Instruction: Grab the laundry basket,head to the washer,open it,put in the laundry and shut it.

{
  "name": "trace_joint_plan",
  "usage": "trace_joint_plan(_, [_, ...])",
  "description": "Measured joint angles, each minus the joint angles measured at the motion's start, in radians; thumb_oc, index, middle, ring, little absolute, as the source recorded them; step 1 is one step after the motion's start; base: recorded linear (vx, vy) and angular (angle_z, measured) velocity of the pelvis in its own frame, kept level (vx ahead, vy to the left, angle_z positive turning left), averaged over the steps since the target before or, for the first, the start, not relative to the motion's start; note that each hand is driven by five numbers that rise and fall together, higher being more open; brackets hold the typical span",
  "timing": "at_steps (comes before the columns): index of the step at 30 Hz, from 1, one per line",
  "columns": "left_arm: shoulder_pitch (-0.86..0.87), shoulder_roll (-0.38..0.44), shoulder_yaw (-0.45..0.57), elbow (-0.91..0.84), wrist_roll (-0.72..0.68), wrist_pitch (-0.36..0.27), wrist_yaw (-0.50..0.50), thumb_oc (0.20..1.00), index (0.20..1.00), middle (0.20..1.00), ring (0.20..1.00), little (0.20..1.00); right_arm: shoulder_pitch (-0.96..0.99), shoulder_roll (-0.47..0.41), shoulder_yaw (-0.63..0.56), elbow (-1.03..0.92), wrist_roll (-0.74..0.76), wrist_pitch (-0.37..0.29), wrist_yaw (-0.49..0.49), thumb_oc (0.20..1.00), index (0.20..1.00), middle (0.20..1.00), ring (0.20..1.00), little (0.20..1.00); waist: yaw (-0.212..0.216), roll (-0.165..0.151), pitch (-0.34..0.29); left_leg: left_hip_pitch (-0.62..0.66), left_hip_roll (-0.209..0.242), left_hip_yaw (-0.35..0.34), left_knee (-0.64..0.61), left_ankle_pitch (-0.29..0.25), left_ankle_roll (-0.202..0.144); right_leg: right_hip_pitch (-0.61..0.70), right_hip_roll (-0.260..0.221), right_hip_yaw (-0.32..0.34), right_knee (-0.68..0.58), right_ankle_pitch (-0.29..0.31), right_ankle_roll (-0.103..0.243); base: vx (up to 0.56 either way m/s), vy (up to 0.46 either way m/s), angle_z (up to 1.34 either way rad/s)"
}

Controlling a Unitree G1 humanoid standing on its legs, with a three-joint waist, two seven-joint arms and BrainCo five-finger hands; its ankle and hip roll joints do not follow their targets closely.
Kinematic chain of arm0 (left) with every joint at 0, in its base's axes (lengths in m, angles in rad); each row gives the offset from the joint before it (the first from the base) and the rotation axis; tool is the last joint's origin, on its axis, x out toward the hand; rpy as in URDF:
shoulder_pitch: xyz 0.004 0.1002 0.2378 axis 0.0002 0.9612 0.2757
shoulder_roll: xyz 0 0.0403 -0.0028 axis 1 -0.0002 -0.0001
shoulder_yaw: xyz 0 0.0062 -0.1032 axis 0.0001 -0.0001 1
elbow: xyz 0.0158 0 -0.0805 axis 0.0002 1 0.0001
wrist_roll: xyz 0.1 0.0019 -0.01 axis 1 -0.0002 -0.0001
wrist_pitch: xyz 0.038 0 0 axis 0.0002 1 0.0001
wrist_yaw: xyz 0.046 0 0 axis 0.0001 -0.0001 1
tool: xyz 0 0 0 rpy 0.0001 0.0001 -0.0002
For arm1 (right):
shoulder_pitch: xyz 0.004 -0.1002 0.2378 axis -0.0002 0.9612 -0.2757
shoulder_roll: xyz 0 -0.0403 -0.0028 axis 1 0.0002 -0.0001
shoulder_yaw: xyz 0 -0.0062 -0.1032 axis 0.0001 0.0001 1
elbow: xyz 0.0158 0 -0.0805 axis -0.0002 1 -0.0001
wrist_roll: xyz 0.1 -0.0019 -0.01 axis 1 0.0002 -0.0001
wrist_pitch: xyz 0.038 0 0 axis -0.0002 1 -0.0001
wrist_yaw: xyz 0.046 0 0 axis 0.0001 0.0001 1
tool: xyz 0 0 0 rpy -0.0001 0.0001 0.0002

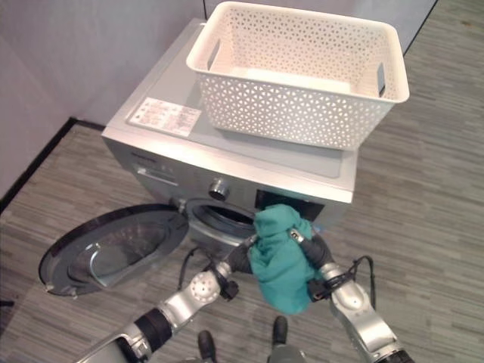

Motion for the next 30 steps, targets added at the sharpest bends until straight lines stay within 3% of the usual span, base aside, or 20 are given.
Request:
trace_joint_plan(12, [-0.001,0.012,-0.049,-0.056,-0.128,0.0,-0.087,1.0,1.0,1.0,1.0,1.0,-0.008,0.0,-0.001,0.0,0.038,0.0,0.007,0.2,0.2,0.2,0.2,0.2,-0.002,0.006,-0.002,0.0,-0.001,-0.005,0.0,0.002,-0.001,0.004,-0.002,-0.007,0.0,-0.001,0.0,0.02,0.008,0.01])
trace_joint_plan(17, [0.005,0.089,-0.092,-0.132,-0.127,0.0,-0.149,1.0,1.0,1.0,1.0,1.0,0.003,-0.024,-0.004,0.0,0.04,0.0,0.033,0.2,0.2,0.2,0.2,0.2,-0.001,0.013,-0.005,0.002,-0.002,-0.005,0.0,0.002,-0.001,0.006,-0.002,-0.007,0.0,-0.001,0.0,0.0,0.0,0.0])
trace_joint_plan(20, [0.035,0.197,-0.117,-0.253,-0.127,-0.001,-0.212,1.0,1.0,1.0,1.0,1.0,0.035,-0.045,-0.035,-0.001,0.04,0.0,0.053,0.2,0.2,0.2,0.2,0.2,0.0,0.026,-0.009,0.012,-0.002,-0.008,0.0,0.002,-0.001,0.02,-0.003,-0.015,0.0,-0.001,0.0,0.03,0.012,0.05])
trace_joint_plan(30, [0.081,0.301,-0.134,-0.408,-0.123,-0.009,-0.306,1.0,1.0,1.0,1.0,1.0,0.077,-0.083,-0.044,-0.035,0.041,0.0,0.097,0.2,0.2,0.2,0.2,0.2,0.005,0.06,-0.03,0.013,-0.002,-0.023,0.0,0.005,-0.006,0.027,-0.002,-0.021,0.0,-0.004,0.001,0.01,0.004,0.02])
